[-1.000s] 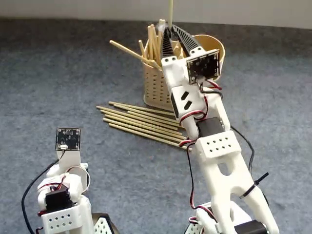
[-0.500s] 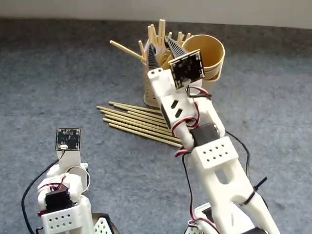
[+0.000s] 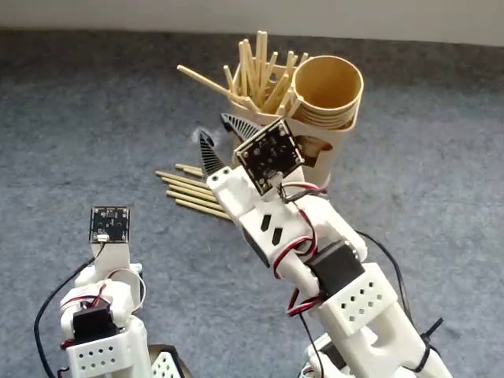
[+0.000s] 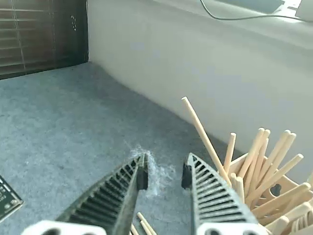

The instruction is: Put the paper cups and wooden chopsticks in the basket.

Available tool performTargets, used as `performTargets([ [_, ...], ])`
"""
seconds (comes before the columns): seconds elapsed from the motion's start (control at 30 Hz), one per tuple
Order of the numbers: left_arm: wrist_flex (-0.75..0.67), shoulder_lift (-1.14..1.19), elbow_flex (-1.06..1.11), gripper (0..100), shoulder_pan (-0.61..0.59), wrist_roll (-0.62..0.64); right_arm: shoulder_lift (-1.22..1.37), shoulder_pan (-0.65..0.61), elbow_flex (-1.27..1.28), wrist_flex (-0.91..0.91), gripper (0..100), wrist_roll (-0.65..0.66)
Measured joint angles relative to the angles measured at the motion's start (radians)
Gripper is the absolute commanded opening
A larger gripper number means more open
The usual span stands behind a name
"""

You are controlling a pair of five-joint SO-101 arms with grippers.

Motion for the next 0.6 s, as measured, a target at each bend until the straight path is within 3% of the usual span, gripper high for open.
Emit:
performTargets([
  [0.17, 0.0, 0.0, 0.0, 1, -0.006, 0.0, 0.052, -0.003, 0.069, 0.008, 12.7, 0.0],
  [0.6, 0.0, 0.0, 0.0, 1, -0.046, 0.0, 0.565, -0.008, -0.006, 0.199, 12.7, 0.003],
])
